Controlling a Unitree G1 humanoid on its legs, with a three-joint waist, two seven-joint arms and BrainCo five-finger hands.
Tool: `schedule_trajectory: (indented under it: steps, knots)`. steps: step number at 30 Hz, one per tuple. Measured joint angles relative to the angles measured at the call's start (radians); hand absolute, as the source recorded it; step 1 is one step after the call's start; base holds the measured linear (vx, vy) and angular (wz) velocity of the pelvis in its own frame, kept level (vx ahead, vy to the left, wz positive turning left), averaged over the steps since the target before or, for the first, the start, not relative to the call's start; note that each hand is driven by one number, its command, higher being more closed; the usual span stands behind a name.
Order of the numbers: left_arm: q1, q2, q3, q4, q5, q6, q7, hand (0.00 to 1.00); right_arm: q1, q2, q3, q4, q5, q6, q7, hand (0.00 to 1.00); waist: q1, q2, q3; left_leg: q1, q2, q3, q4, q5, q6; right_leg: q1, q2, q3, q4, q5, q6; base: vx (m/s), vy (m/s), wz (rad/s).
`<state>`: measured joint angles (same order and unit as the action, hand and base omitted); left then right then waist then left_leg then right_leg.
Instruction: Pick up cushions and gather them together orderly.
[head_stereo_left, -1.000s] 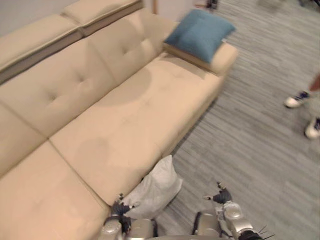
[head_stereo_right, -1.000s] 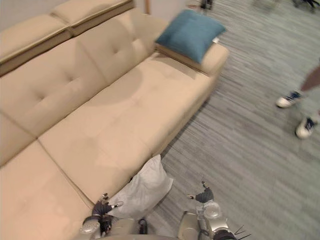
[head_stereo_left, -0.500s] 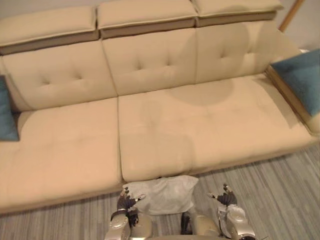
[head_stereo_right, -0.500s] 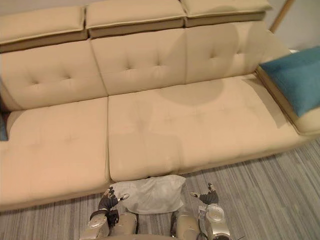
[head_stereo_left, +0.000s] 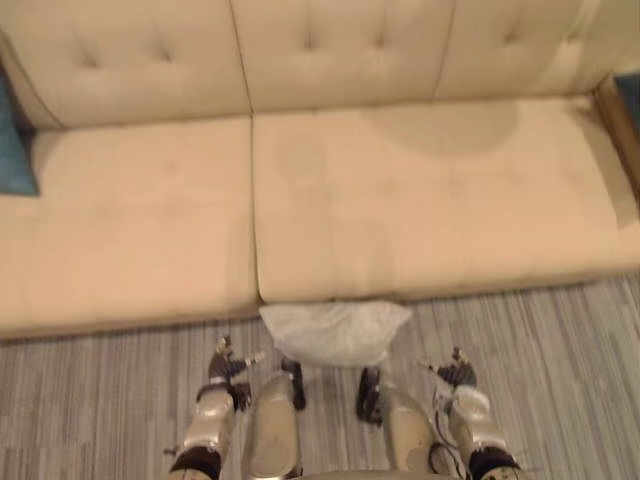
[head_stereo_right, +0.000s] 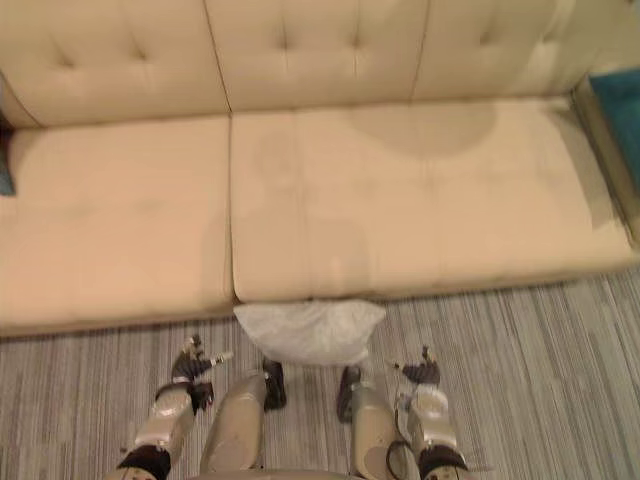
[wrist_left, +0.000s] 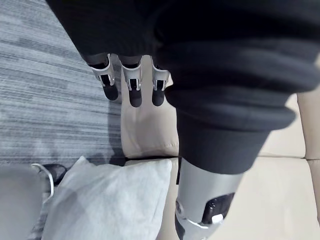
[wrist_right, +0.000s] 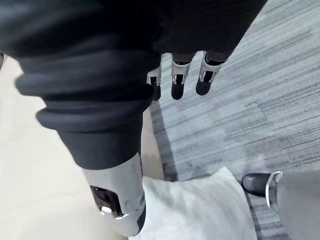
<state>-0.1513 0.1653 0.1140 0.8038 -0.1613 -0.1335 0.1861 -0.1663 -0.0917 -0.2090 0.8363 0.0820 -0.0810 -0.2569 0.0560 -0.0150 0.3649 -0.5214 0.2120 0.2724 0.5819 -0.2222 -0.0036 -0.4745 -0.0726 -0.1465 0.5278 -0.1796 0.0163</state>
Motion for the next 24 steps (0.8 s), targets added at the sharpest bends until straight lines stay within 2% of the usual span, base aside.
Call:
schedule_trajectory:
  steps: [2, 6, 10, 15, 16, 21, 24]
  knots:
    - [-0.076, 0.0, 0.057, -0.035, -0.038, -0.013, 0.02, 0.0, -0.074, -0.035, 0.0, -0.002, 0.016, 0.0, -0.022, 0.0, 0.009, 0.011, 0.05, -0.122, 0.026, 0.009, 0.094, -0.022, 0.014, -0.122, 0.0, 0.014, 0.073, -0.024, 0.004, -0.31, 0.047, -0.26]
    - [-0.186, -0.006, 0.127, -0.056, -0.064, -0.027, 0.038, 0.0, -0.185, -0.046, 0.0, -0.009, 0.043, 0.0, -0.047, 0.0, 0.009, 0.009, 0.102, -0.315, 0.062, 0.018, 0.194, -0.022, 0.018, -0.317, -0.006, 0.013, 0.178, -0.032, -0.005, -0.21, -0.002, 0.01]
    - [-0.306, -0.022, 0.132, -0.091, -0.064, -0.028, 0.049, 0.0, -0.379, -0.049, 0.032, -0.039, 0.045, 0.0, -0.072, 0.0, 0.01, 0.006, 0.157, -0.535, 0.087, 0.003, 0.326, -0.03, 0.035, -0.545, -0.018, 0.015, 0.327, -0.042, -0.018, -0.11, -0.008, -0.04]
    - [-0.432, -0.085, 0.105, -0.113, -0.067, -0.028, 0.071, 0.0, -0.569, -0.046, 0.126, -0.098, 0.042, -0.003, -0.093, 0.0, 0.012, 0.009, 0.18, -0.701, 0.104, -0.004, 0.448, -0.04, 0.074, -0.724, -0.028, 0.036, 0.466, -0.061, -0.014, -0.05, -0.014, -0.05]
    - [-0.454, -0.102, 0.087, -0.131, -0.072, -0.029, 0.081, 1.0, -0.601, -0.034, 0.145, -0.117, 0.042, -0.003, -0.106, 1.0, 0.01, 0.009, 0.18, -0.73, 0.105, -0.005, 0.47, -0.044, 0.08, -0.756, -0.031, 0.041, 0.491, -0.064, -0.013, -0.06, -0.022, -0.04]
    - [-0.567, -0.131, 0.034, -0.146, -0.07, -0.027, 0.128, 1.0, -0.668, 0.006, 0.2, -0.158, 0.026, -0.003, -0.177, 1.0, -0.001, 0.009, 0.18, -0.808, 0.105, -0.012, 0.508, -0.055, 0.085, -0.831, -0.037, 0.045, 0.531, -0.069, -0.008, -0.07, -0.017, 0.01]
    - [-0.562, -0.084, 0.022, -0.149, -0.07, -0.022, 0.157, 1.0, -0.668, 0.004, 0.242, -0.208, 0.02, 0.002, -0.199, 1.0, -0.021, 0.009, 0.18, -0.813, 0.104, -0.001, 0.505, -0.054, 0.083, -0.848, -0.037, 0.057, 0.532, -0.068, -0.004, -0.06, -0.009, -0.05]
